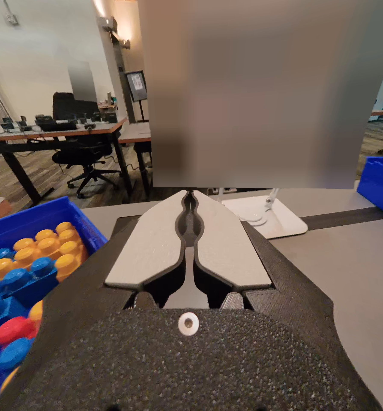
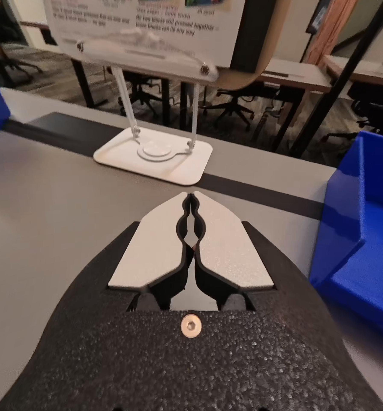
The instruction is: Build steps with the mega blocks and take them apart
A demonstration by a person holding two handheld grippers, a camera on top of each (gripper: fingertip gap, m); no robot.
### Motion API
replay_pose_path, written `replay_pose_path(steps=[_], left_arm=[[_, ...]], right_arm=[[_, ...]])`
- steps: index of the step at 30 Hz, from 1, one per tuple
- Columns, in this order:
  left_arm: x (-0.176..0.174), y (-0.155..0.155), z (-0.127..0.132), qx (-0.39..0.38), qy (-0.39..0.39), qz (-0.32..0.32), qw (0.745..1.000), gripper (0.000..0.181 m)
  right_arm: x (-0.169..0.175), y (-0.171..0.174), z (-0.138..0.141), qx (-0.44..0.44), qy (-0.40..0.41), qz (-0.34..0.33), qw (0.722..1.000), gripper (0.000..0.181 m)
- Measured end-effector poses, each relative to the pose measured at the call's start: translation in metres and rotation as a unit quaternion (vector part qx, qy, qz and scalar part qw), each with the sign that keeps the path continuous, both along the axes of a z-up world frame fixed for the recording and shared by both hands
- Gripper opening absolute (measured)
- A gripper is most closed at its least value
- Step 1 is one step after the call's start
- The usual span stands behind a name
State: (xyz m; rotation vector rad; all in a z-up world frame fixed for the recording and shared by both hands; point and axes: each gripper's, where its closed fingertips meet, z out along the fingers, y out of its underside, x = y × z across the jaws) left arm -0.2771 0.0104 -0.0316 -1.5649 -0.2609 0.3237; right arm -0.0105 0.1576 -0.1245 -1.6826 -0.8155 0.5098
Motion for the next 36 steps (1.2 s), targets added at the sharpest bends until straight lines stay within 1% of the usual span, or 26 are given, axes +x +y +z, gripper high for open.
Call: replay_pose_path(steps=[2,4,5,8,9,10,12,14,16,20,23,26,27,28,30,32,35,36], left_arm=[[-0.021,-0.01,-0.001,-0.027,-0.008,0.002,1.0,0.0],[-0.046,-0.026,0.002,-0.046,-0.001,0.011,0.999,0.0],[-0.058,-0.034,-0.002,-0.073,0.005,0.011,0.997,0.0],[-0.103,-0.06,-0.008,-0.154,0.055,0.024,0.986,0.0],[-0.119,-0.069,-0.01,-0.176,0.065,0.026,0.982,0.007],[-0.133,-0.077,-0.012,-0.2,0.074,0.024,0.977,0.008],[-0.161,-0.091,-0.021,-0.266,0.088,0.017,0.96,0.022],[-0.182,-0.102,-0.031,-0.333,0.104,0.002,0.937,0.037],[-0.197,-0.11,-0.042,-0.396,0.111,-0.019,0.911,0.045],[-0.22,-0.125,-0.072,-0.515,0.139,-0.063,0.843,0.045],[-0.229,-0.136,-0.101,-0.59,0.141,-0.104,0.788,0.045],[-0.235,-0.14,-0.124,-0.639,0.149,-0.136,0.743,0.039],[-0.238,-0.141,-0.13,-0.651,0.148,-0.144,0.731,0.037],[-0.24,-0.138,-0.133,-0.657,0.148,-0.15,0.724,0.034],[-0.241,-0.131,-0.137,-0.664,0.148,-0.165,0.714,0.035],[-0.243,-0.128,-0.145,-0.685,0.148,-0.179,0.691,0.037],[-0.251,-0.129,-0.156,-0.721,0.156,-0.183,0.65,0.039],[-0.253,-0.128,-0.159,-0.729,0.159,-0.184,0.64,0.039]], right_arm=[[0.003,-0.003,-0.014,0.002,-0.009,0.02,1.0,0.0],[0.003,-0.005,-0.02,-0.004,-0.006,0.036,0.999,0.0],[0.003,-0.005,-0.02,-0.006,-0.004,0.041,0.999,0.0],[0.0,-0.006,-0.015,-0.003,0.006,0.059,0.998,0.0],[-0.001,-0.007,-0.014,-0.003,0.008,0.063,0.998,0.0],[-0.001,-0.007,-0.013,-0.003,0.009,0.065,0.998,0.0],[-0.001,-0.007,-0.011,-0.003,0.012,0.069,0.998,0.0],[-0.002,-0.009,-0.009,0.0,0.014,0.071,0.997,0.0],[-0.003,-0.01,-0.009,0.003,0.012,0.075,0.997,0.0],[-0.005,-0.013,-0.013,0.001,0.01,0.081,0.997,0.0],[-0.005,-0.014,-0.015,0.002,0.011,0.088,0.996,0.0],[-0.009,-0.021,-0.015,0.004,0.024,0.117,0.993,0.0],[-0.011,-0.023,-0.015,0.004,0.028,0.129,0.991,0.0],[-0.013,-0.025,-0.016,0.004,0.032,0.138,0.99,0.0],[-0.015,-0.028,-0.017,0.002,0.036,0.148,0.988,0.0],[-0.017,-0.029,-0.019,0.002,0.037,0.157,0.987,0.0],[-0.018,-0.031,-0.019,0.003,0.036,0.164,0.986,0.0],[-0.018,-0.032,-0.019,0.003,0.038,0.167,0.985,0.0]])
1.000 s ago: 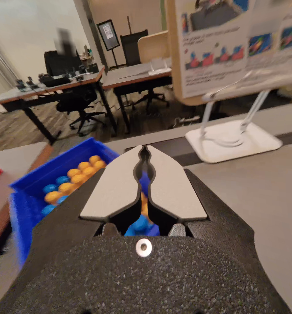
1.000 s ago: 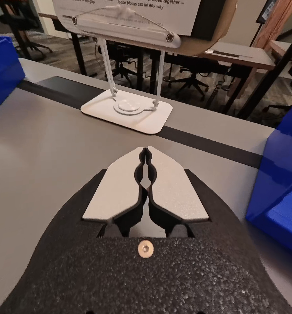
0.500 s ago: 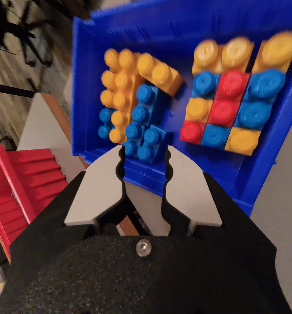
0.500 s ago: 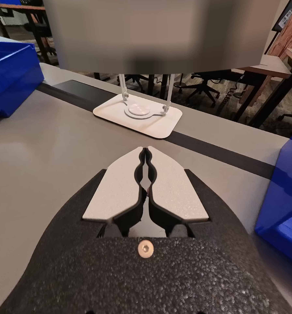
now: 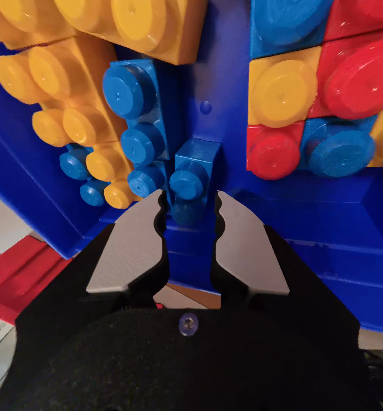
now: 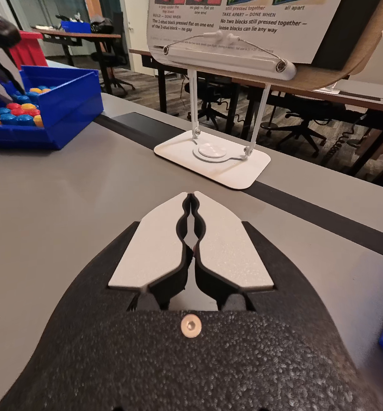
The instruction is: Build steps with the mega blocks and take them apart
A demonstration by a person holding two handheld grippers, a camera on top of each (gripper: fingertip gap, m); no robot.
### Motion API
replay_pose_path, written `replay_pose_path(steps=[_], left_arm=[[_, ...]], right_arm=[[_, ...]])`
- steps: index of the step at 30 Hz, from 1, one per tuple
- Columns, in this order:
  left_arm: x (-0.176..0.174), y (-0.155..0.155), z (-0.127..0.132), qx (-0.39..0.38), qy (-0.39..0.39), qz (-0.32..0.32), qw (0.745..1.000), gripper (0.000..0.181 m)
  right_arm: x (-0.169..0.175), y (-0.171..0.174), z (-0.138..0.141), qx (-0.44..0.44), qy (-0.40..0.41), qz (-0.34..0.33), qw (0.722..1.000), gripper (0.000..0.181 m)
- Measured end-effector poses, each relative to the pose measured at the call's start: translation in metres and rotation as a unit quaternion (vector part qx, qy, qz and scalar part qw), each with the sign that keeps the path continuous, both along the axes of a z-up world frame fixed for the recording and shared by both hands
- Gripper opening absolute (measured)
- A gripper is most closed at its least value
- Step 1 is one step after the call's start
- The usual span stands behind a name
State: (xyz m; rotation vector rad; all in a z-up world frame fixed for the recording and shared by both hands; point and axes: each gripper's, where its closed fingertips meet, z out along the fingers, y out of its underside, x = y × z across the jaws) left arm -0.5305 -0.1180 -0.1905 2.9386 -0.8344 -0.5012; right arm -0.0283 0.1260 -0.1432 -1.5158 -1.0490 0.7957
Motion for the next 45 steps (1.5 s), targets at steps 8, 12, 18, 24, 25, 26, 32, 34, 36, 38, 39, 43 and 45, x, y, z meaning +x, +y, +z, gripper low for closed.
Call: replay_pose_path(steps=[8,12,18,24,25,26,32,34,36,38,39,43,45], left_arm=[[0.002,0.007,-0.019,-0.019,-0.007,-0.005,1.0,0.036],[0.006,0.007,-0.005,0.001,0.011,-0.015,1.0,0.036],[0.044,0.021,0.06,0.089,0.017,-0.057,0.994,0.035],[0.162,0.063,0.116,0.21,-0.042,-0.159,0.964,0.035],[0.188,0.069,0.12,0.222,-0.054,-0.181,0.957,0.035],[0.213,0.075,0.122,0.232,-0.066,-0.201,0.949,0.035],[0.347,0.093,0.097,0.246,-0.134,-0.293,0.914,0.035],[0.38,0.098,0.081,0.243,-0.15,-0.309,0.907,0.034],[0.406,0.104,0.063,0.238,-0.163,-0.32,0.902,0.034],[0.431,0.109,0.051,0.241,-0.182,-0.328,0.895,0.034],[0.441,0.111,0.047,0.244,-0.192,-0.332,0.891,0.035],[0.471,0.116,0.038,0.244,-0.214,-0.347,0.88,0.035],[0.476,0.116,0.037,0.239,-0.206,-0.356,0.88,0.035]], right_arm=[[-0.001,-0.003,-0.003,0.003,-0.01,0.01,1.0,0.0],[-0.001,-0.004,-0.001,0.005,-0.008,0.013,1.0,0.0],[-0.001,-0.009,0.013,0.018,0.008,0.02,1.0,0.0],[-0.009,-0.028,0.036,0.055,0.024,0.049,0.997,0.0],[-0.011,-0.034,0.04,0.065,0.024,0.06,0.996,0.0],[-0.013,-0.04,0.044,0.074,0.022,0.071,0.994,0.002],[-0.032,-0.089,0.044,0.114,-0.02,0.167,0.979,0.032],[-0.036,-0.106,0.038,0.133,-0.046,0.196,0.97,0.041],[-0.039,-0.117,0.029,0.16,-0.077,0.211,0.961,0.048],[-0.04,-0.125,0.016,0.178,-0.112,0.227,0.951,0.054],[-0.04,-0.128,0.011,0.186,-0.125,0.233,0.946,0.055],[-0.038,-0.129,-0.009,0.203,-0.169,0.241,0.934,0.057],[-0.035,-0.129,-0.016,0.215,-0.185,0.25,0.926,0.049]])
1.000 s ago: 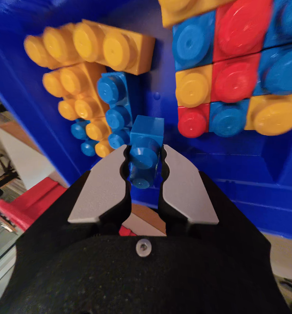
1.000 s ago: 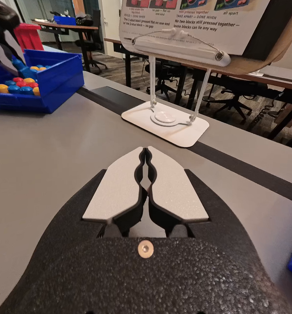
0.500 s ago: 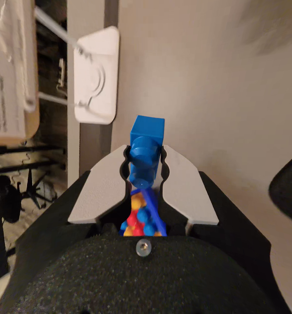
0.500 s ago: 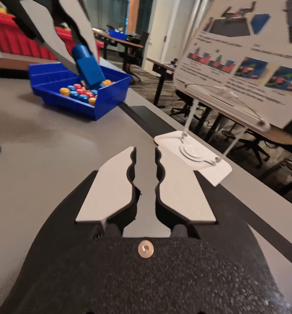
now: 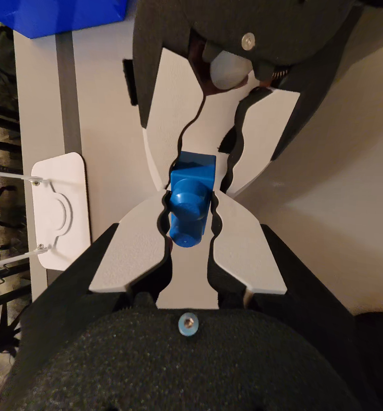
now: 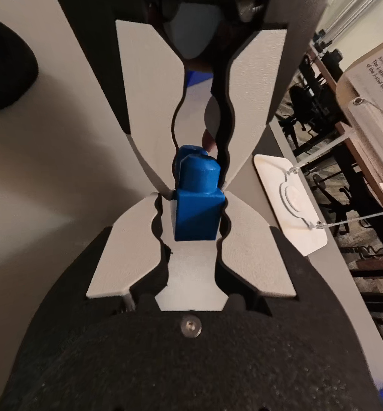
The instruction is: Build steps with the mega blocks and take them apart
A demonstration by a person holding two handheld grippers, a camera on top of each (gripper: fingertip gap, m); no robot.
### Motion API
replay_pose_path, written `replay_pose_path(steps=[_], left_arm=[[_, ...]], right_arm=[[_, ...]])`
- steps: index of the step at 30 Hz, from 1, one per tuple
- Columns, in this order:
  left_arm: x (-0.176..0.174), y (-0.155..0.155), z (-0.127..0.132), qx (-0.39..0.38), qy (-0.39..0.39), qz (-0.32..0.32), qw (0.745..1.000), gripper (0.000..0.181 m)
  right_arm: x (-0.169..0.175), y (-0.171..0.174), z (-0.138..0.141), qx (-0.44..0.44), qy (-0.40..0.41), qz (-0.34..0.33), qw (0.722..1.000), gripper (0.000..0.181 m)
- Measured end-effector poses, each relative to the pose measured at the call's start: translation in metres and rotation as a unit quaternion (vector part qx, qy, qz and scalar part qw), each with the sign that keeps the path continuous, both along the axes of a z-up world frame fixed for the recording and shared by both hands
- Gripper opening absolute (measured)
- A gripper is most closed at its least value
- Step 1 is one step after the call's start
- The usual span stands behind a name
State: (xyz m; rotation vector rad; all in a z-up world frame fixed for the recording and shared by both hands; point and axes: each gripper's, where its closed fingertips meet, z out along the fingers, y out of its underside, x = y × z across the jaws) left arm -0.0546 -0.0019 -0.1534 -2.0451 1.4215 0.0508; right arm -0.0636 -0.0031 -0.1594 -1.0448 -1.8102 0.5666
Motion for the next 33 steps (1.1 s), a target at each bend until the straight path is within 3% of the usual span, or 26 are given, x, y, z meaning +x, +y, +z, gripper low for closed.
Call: replay_pose_path(steps=[6,11,16,19,25,29,33], left_arm=[[0.004,-0.005,0.007,0.005,-0.022,-0.017,1.0,0.034],[0.001,-0.002,0.04,0.055,-0.164,0.006,0.985,0.048],[-0.007,-0.007,0.074,0.086,-0.349,0.022,0.933,0.043],[-0.016,-0.007,0.072,0.086,-0.402,0.038,0.911,0.04],[-0.014,-0.004,0.044,0.055,-0.455,0.058,0.887,0.042],[0.007,-0.004,0.029,0.015,-0.476,0.037,0.879,0.052],[0.018,-0.007,0.033,0.005,-0.505,0.013,0.863,0.036]], right_arm=[[0.005,0.0,0.003,-0.018,0.01,0.02,1.0,0.037],[0.013,0.006,0.031,-0.134,0.076,0.037,0.987,0.037],[0.026,0.009,0.069,-0.285,0.167,0.079,0.941,0.037],[0.032,0.014,0.074,-0.331,0.179,0.096,0.921,0.037],[0.03,0.023,0.036,-0.344,0.132,0.088,0.925,0.037],[0.029,0.006,0.049,-0.387,0.154,0.133,0.9,0.037],[0.028,-0.002,0.053,-0.399,0.16,0.148,0.891,0.037]])
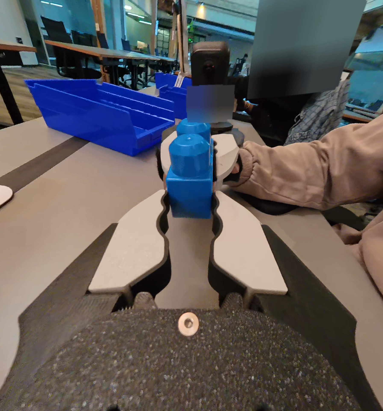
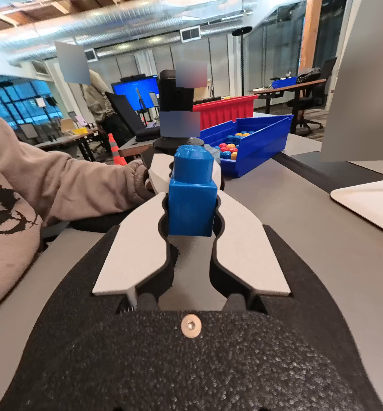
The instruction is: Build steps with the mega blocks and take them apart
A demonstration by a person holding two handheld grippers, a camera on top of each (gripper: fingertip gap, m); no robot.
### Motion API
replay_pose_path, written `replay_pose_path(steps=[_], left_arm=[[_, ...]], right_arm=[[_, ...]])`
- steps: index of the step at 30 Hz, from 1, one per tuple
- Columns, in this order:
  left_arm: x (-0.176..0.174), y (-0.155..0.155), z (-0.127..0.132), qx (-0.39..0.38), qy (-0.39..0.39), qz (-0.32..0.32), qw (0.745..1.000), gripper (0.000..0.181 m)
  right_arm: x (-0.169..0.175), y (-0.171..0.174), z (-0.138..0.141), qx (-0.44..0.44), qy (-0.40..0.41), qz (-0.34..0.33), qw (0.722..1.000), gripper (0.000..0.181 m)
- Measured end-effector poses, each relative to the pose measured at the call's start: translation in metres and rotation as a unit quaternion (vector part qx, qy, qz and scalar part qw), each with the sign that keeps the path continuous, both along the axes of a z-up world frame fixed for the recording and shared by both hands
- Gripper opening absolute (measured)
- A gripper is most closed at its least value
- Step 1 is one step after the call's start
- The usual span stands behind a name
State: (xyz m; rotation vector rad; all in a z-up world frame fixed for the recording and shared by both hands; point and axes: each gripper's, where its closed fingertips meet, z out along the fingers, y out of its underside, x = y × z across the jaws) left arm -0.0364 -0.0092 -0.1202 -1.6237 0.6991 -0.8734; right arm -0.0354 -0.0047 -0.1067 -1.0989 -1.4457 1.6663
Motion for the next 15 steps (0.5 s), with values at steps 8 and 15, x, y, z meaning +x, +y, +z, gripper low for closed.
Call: replay_pose_path(steps=[8,15], left_arm=[[-0.008,-0.009,-0.022,0.0,0.067,-0.022,0.998,0.036],[-0.008,-0.009,-0.049,-0.012,0.121,-0.031,0.992,0.036]], right_arm=[[-0.003,-0.002,-0.034,0.137,-0.105,-0.01,0.985,0.043],[0.001,-0.003,-0.052,0.184,-0.16,-0.006,0.97,0.036]])
